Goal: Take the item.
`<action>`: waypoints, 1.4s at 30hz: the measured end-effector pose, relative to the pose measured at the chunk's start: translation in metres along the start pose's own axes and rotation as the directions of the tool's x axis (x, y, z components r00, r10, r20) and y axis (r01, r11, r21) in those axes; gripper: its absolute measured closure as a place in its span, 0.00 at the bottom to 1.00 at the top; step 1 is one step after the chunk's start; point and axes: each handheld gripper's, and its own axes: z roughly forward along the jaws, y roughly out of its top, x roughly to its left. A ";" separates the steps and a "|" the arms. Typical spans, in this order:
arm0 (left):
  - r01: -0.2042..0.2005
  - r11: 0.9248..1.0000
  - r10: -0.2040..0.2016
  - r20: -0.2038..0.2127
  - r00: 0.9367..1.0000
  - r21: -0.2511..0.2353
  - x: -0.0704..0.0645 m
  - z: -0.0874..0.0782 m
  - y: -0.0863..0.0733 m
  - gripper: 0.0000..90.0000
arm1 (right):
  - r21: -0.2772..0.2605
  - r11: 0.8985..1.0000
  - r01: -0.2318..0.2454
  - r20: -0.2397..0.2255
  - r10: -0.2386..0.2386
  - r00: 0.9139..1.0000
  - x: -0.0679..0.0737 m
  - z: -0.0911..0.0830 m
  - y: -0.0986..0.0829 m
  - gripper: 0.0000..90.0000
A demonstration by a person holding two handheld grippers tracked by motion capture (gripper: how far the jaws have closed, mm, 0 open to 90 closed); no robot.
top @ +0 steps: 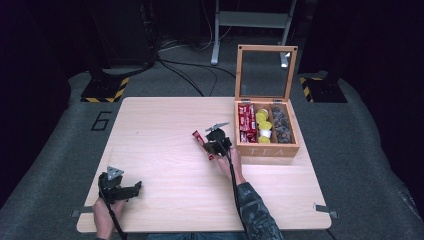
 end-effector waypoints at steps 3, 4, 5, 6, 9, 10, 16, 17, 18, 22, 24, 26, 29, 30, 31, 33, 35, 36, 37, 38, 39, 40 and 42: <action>0.001 1.000 -0.001 0.000 1.000 0.000 0.000 0.000 0.000 0.05 | 0.009 1.000 -0.005 -0.003 0.005 1.000 0.001 0.004 -0.002 0.97; 0.002 1.000 -0.002 0.000 1.000 -0.001 0.000 0.000 0.000 0.05 | 0.007 1.000 -0.006 0.000 0.006 1.000 0.002 0.005 -0.002 0.97; -0.008 1.000 0.008 0.001 1.000 0.008 0.001 0.000 0.000 0.05 | 0.011 1.000 0.001 -0.004 -0.001 1.000 0.001 0.005 -0.003 0.97; -0.007 1.000 0.007 0.001 1.000 0.007 0.001 0.000 0.000 0.05 | 0.012 1.000 -0.004 0.000 0.004 1.000 0.002 0.007 -0.003 0.97; -0.009 1.000 0.009 0.001 1.000 0.006 0.001 0.000 0.000 0.05 | 0.022 1.000 -0.013 -0.003 0.013 1.000 0.002 0.010 -0.005 0.97; -0.008 1.000 0.008 0.001 1.000 0.007 0.001 0.000 0.000 0.05 | 0.022 1.000 -0.015 -0.004 0.015 1.000 0.002 0.010 -0.005 0.97; -0.007 1.000 0.007 0.001 1.000 0.005 0.000 0.000 0.000 0.05 | 0.035 0.999 -0.011 -0.014 0.012 1.000 0.002 0.012 -0.006 0.96; -0.009 1.000 0.009 0.001 1.000 0.006 0.001 0.000 0.000 0.05 | 0.035 0.999 -0.012 -0.014 0.012 1.000 0.002 0.012 -0.006 0.96; -0.007 1.000 0.007 0.001 1.000 0.007 0.001 0.000 0.000 0.05 | 0.035 0.999 -0.012 -0.014 0.012 1.000 0.001 0.012 -0.006 0.96; -0.001 1.000 0.001 0.000 1.000 0.001 0.000 0.000 0.000 0.05 | 0.038 0.999 -0.019 -0.015 0.019 1.000 0.002 0.013 -0.006 0.94; -0.008 1.000 0.008 0.001 1.000 0.007 0.001 0.000 0.000 0.05 | 0.038 0.999 -0.019 -0.014 0.020 1.000 0.002 0.013 -0.006 0.92; -0.008 1.000 0.008 0.001 1.000 0.007 0.001 0.000 0.000 0.05 | 0.037 0.999 -0.023 -0.017 0.024 1.000 0.002 0.013 -0.006 0.87; -0.004 1.000 0.004 -0.001 1.000 0.002 0.000 0.000 0.000 0.05 | 0.038 0.999 -0.021 -0.013 0.021 1.000 0.003 0.012 -0.006 0.69; -0.005 1.000 0.005 0.002 1.000 0.007 0.001 0.000 0.000 0.05 | 0.035 0.999 -0.020 -0.015 0.020 1.000 0.004 0.011 -0.006 0.61; -0.005 1.000 0.005 0.002 1.000 0.006 0.001 0.000 0.000 0.05 | 0.034 0.999 -0.024 -0.025 0.025 0.999 0.004 0.010 -0.006 0.55; -0.007 1.000 0.007 0.001 1.000 0.007 0.001 0.000 0.000 0.05 | 0.033 0.999 -0.023 -0.027 0.024 0.999 0.006 0.007 -0.005 0.42; -0.006 1.000 0.006 0.001 1.000 0.007 0.001 0.000 0.000 0.05 | 0.029 0.999 -0.017 -0.052 0.018 0.998 0.008 0.005 -0.005 0.33; -0.006 1.000 0.006 0.001 1.000 0.007 0.000 0.000 0.000 0.05 | 0.023 1.000 -0.006 -0.052 0.007 0.999 0.009 0.003 -0.005 0.29; 0.000 1.000 0.000 0.000 1.000 0.003 0.000 0.000 0.000 0.05 | 0.017 1.000 0.009 -0.059 -0.008 0.998 0.010 0.000 -0.006 0.24; 0.002 1.000 -0.002 0.000 1.000 0.001 0.000 0.000 0.000 0.05 | 0.015 1.000 0.014 -0.067 -0.013 0.998 0.010 -0.003 -0.006 0.23; 0.002 1.000 -0.002 0.000 1.000 0.001 0.000 0.000 0.000 0.05 | 0.008 1.000 0.021 -0.070 -0.020 0.997 0.011 -0.005 -0.008 0.21; 0.002 1.000 -0.002 0.001 1.000 0.002 0.000 0.000 0.000 0.05 | 0.009 1.000 0.013 -0.074 -0.012 0.997 0.012 -0.007 -0.009 0.19; 0.001 1.000 -0.001 0.001 1.000 0.002 0.000 0.000 0.000 0.05 | 0.006 0.999 0.039 -0.069 -0.038 0.997 0.014 -0.011 -0.011 0.16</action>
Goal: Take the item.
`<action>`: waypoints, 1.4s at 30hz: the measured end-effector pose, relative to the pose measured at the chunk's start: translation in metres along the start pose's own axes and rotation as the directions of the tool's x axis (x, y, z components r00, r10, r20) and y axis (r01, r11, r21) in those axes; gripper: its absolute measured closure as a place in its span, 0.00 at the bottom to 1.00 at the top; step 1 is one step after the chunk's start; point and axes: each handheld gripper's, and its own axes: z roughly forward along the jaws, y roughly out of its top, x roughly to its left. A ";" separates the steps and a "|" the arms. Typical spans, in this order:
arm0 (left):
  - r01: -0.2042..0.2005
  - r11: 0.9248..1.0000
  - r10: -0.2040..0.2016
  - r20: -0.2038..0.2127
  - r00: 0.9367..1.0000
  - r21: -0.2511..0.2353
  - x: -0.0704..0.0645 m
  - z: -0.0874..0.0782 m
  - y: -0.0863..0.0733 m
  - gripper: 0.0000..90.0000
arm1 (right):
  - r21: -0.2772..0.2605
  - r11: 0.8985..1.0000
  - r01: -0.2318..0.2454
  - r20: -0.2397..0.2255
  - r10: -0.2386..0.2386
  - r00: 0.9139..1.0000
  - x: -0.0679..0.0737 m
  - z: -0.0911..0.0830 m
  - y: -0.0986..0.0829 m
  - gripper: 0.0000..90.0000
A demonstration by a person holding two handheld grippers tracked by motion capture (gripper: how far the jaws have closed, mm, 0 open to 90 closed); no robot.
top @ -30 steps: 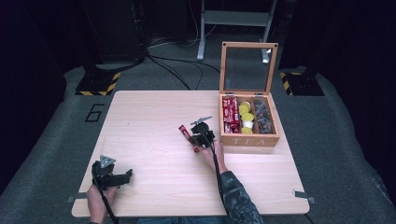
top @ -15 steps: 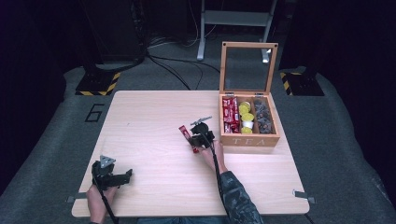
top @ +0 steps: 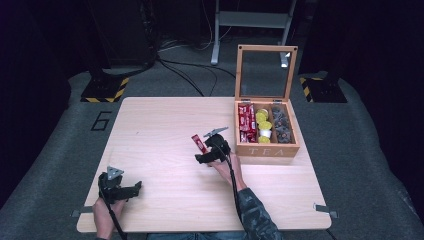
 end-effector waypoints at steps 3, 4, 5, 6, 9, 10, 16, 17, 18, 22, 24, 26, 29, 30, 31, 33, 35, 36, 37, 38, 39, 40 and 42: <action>0.000 1.000 0.000 0.000 1.000 -0.001 0.000 0.000 0.000 0.05 | -0.007 1.000 0.022 -0.005 -0.022 1.000 0.004 -0.007 -0.006 0.14; 0.000 1.000 0.000 0.000 1.000 -0.001 0.000 0.000 0.000 0.05 | -0.007 1.000 0.028 -0.004 -0.028 1.000 0.006 -0.010 -0.007 0.13; 0.000 1.000 0.000 0.000 1.000 -0.001 0.000 0.000 0.000 0.05 | -0.007 0.999 0.034 -0.002 -0.034 0.999 0.008 -0.013 -0.009 0.12; 0.002 1.000 -0.002 0.000 1.000 -0.002 0.000 0.000 0.000 0.05 | -0.016 0.999 0.038 -0.002 -0.038 0.999 0.009 -0.015 -0.010 0.11; 0.001 1.000 -0.001 0.000 1.000 -0.002 0.000 0.000 0.000 0.05 | -0.026 0.998 0.055 -0.003 -0.055 0.998 0.012 -0.023 -0.015 0.09; 0.002 1.000 -0.002 0.000 1.000 -0.003 0.000 0.000 0.000 0.05 | -0.028 0.998 0.053 0.000 -0.053 0.999 0.014 -0.026 -0.016 0.08; -0.001 1.000 0.001 0.001 1.000 -0.003 0.000 0.000 0.000 0.05 | -0.057 0.995 0.077 0.015 -0.076 0.997 0.021 -0.044 -0.024 0.05; -0.001 1.000 0.001 0.002 1.000 -0.003 0.000 0.000 0.000 0.05 | -0.063 0.995 0.080 0.017 -0.079 0.997 0.022 -0.048 -0.025 0.05; 0.000 1.000 0.000 0.002 1.000 -0.004 0.000 0.000 0.000 0.05 | -0.064 0.994 0.087 0.024 -0.085 0.996 0.023 -0.051 -0.027 0.05; -0.002 1.000 0.002 0.002 1.000 -0.003 0.000 0.000 0.000 0.05 | -0.083 0.992 0.095 0.046 -0.091 0.995 0.027 -0.064 -0.035 0.05; -0.001 1.000 0.001 0.002 1.000 -0.003 0.000 0.000 0.000 0.05 | -0.088 0.991 0.105 0.060 -0.099 0.993 0.028 -0.070 -0.039 0.04; -0.001 1.000 0.001 0.003 1.000 -0.002 0.000 0.000 0.000 0.05 | -0.093 0.990 0.102 0.071 -0.096 0.993 0.027 -0.075 -0.044 0.04; -0.001 1.000 0.001 0.004 1.000 -0.003 0.000 0.000 0.000 0.05 | -0.093 0.990 0.102 0.094 -0.093 0.991 0.026 -0.083 -0.051 0.03; -0.002 1.000 0.002 0.003 1.000 -0.003 0.000 0.000 0.000 0.05 | -0.094 0.990 0.102 0.101 -0.092 0.991 0.025 -0.086 -0.053 0.03; -0.003 1.000 0.003 0.003 1.000 -0.002 0.000 0.000 0.000 0.05 | -0.095 0.991 0.099 0.112 -0.088 0.990 0.025 -0.088 -0.056 0.03; -0.002 1.000 0.002 0.002 1.000 -0.003 0.000 0.000 0.000 0.05 | -0.106 0.989 0.103 0.125 -0.090 0.988 0.022 -0.093 -0.062 0.02; -0.002 1.000 0.002 0.002 1.000 -0.003 0.000 0.000 0.000 0.05 | -0.109 0.989 0.100 0.144 -0.084 0.986 0.019 -0.097 -0.068 0.02; -0.002 1.000 0.002 0.004 1.000 -0.002 0.000 0.000 0.000 0.05 | -0.111 0.990 0.082 0.155 -0.064 0.986 0.019 -0.099 -0.072 0.01; -0.005 1.000 0.005 0.001 1.000 -0.002 0.000 0.000 0.000 0.05 | -0.112 0.990 0.081 0.163 -0.062 0.985 0.017 -0.101 -0.075 0.01; -0.004 1.000 0.004 0.002 1.000 -0.002 0.000 0.000 0.000 0.05 | -0.116 0.991 0.070 0.171 -0.050 0.984 0.015 -0.104 -0.078 0.01; -0.003 1.000 0.003 0.002 1.000 -0.002 0.000 0.000 0.000 0.05 | -0.116 0.990 0.075 0.175 -0.054 0.983 0.012 -0.106 -0.082 0.01; -0.003 1.000 0.003 0.003 1.000 -0.002 0.000 0.000 0.000 0.05 | -0.123 0.990 0.064 0.181 -0.041 0.983 0.010 -0.108 -0.086 0.01; -0.004 1.000 0.004 0.001 1.000 -0.002 0.000 0.000 0.000 0.05 | -0.116 0.991 0.060 0.201 -0.035 0.979 0.005 -0.111 -0.093 0.01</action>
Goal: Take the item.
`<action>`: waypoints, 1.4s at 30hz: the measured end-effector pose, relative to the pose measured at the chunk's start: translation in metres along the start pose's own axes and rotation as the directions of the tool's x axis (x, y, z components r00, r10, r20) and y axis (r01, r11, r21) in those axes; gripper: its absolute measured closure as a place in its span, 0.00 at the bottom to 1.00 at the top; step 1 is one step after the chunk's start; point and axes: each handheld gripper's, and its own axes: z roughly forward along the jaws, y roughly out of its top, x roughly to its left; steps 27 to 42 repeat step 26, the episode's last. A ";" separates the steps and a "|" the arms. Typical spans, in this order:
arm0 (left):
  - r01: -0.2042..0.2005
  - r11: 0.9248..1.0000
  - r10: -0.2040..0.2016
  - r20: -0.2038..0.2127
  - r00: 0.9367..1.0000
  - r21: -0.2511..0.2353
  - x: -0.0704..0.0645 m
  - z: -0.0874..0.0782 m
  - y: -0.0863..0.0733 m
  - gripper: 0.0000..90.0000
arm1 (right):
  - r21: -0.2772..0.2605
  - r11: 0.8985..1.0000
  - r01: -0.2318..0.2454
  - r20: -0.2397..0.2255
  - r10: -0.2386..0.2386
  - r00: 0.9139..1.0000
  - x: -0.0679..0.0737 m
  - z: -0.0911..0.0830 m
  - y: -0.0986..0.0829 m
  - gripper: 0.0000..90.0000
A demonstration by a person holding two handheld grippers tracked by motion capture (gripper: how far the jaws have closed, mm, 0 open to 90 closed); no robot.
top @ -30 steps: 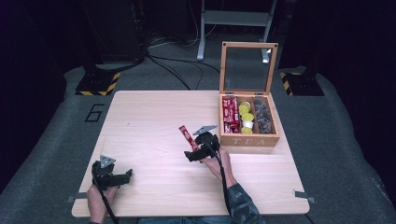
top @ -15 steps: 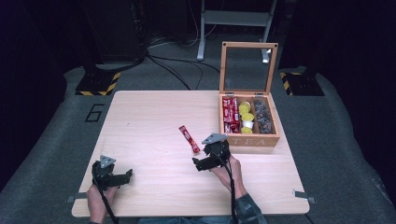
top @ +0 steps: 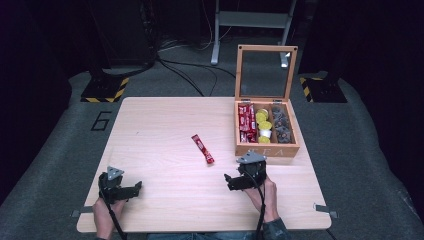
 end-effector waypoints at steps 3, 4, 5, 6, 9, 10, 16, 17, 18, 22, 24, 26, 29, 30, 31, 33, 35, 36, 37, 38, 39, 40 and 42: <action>-0.001 1.000 0.001 0.000 1.000 0.000 0.000 0.000 0.000 0.05 | 0.005 0.999 -0.038 0.025 0.038 0.999 -0.007 -0.005 -0.012 0.02; 0.000 1.000 0.000 0.000 1.000 0.000 0.000 0.000 0.000 0.05 | 0.005 0.999 -0.040 0.035 0.039 0.999 -0.011 -0.007 -0.017 0.02; 0.000 1.000 0.000 0.000 1.000 0.001 0.000 0.000 0.000 0.05 | 0.008 0.999 -0.048 0.044 0.047 0.998 -0.014 -0.009 -0.021 0.02; 0.000 1.000 0.000 0.001 1.000 0.000 0.000 0.000 0.000 0.05 | 0.007 0.998 -0.057 0.051 0.057 0.997 -0.017 -0.011 -0.026 0.02; 0.001 1.000 -0.001 0.002 1.000 0.001 0.000 0.000 0.000 0.05 | 0.010 0.995 -0.095 0.088 0.094 0.992 -0.027 -0.016 -0.041 0.03; 0.001 1.000 -0.001 0.002 1.000 0.001 0.000 0.000 0.000 0.05 | 0.012 0.994 -0.110 0.091 0.108 0.990 -0.031 -0.017 -0.047 0.03; 0.000 1.000 0.000 0.000 1.000 0.001 0.000 0.000 0.000 0.05 | 0.037 0.982 -0.186 0.155 0.178 0.972 -0.052 -0.021 -0.081 0.02; -0.001 1.000 0.001 -0.001 1.000 0.000 0.000 0.001 0.000 0.05 | 0.043 0.980 -0.197 0.167 0.187 0.968 -0.056 -0.022 -0.086 0.02; -0.001 1.000 0.001 -0.001 1.000 0.000 0.000 0.001 0.000 0.05 | 0.044 0.978 -0.206 0.178 0.195 0.964 -0.060 -0.022 -0.091 0.01; -0.001 1.000 0.001 -0.001 1.000 -0.001 0.000 0.001 0.000 0.05 | 0.048 0.965 -0.257 0.219 0.241 0.945 -0.074 -0.024 -0.107 0.00; -0.002 1.000 0.002 -0.002 1.000 0.001 0.000 0.001 0.001 0.05 | 0.054 0.960 -0.276 0.223 0.257 0.940 -0.078 -0.024 -0.112 0.00; -0.001 1.000 0.001 -0.001 1.000 0.001 -0.001 0.001 0.001 0.05 | 0.045 0.964 -0.263 0.227 0.246 0.942 -0.080 -0.026 -0.113 0.00; -0.001 1.000 0.001 -0.001 1.000 0.001 -0.001 0.001 0.001 0.05 | 0.045 0.964 -0.263 0.227 0.246 0.942 -0.080 -0.026 -0.113 0.00; -0.001 1.000 0.001 -0.001 1.000 0.001 -0.001 0.001 0.001 0.05 | 0.045 0.964 -0.263 0.227 0.246 0.942 -0.080 -0.026 -0.113 0.00; -0.001 1.000 0.001 -0.001 1.000 0.001 -0.001 0.001 0.001 0.05 | 0.045 0.964 -0.263 0.227 0.246 0.942 -0.080 -0.026 -0.113 0.00; -0.001 1.000 0.001 -0.001 1.000 0.001 -0.001 0.001 0.001 0.05 | 0.045 0.964 -0.263 0.227 0.246 0.942 -0.080 -0.026 -0.113 0.00; -0.001 1.000 0.001 -0.001 1.000 0.001 -0.001 0.001 0.001 0.05 | 0.045 0.964 -0.263 0.227 0.246 0.942 -0.080 -0.026 -0.113 0.00; -0.001 1.000 0.001 -0.001 1.000 0.001 -0.001 0.001 0.001 0.05 | 0.045 0.964 -0.263 0.227 0.246 0.942 -0.080 -0.026 -0.113 0.00; -0.001 1.000 0.001 -0.001 1.000 0.001 -0.001 0.001 0.001 0.05 | 0.045 0.964 -0.263 0.227 0.246 0.942 -0.080 -0.026 -0.113 0.00; -0.001 1.000 0.001 -0.001 1.000 0.001 -0.001 0.001 0.001 0.05 | 0.045 0.964 -0.263 0.227 0.246 0.942 -0.080 -0.026 -0.113 0.00; -0.001 1.000 0.001 -0.001 1.000 0.001 -0.001 0.001 0.001 0.05 | 0.045 0.964 -0.263 0.227 0.246 0.942 -0.080 -0.026 -0.113 0.00; -0.001 1.000 0.001 -0.001 1.000 0.001 -0.001 0.001 0.001 0.05 | 0.045 0.964 -0.263 0.227 0.246 0.942 -0.080 -0.026 -0.113 0.00; -0.001 1.000 0.001 -0.001 1.000 0.001 -0.001 0.001 0.001 0.05 | 0.045 0.964 -0.263 0.227 0.246 0.942 -0.080 -0.026 -0.113 0.00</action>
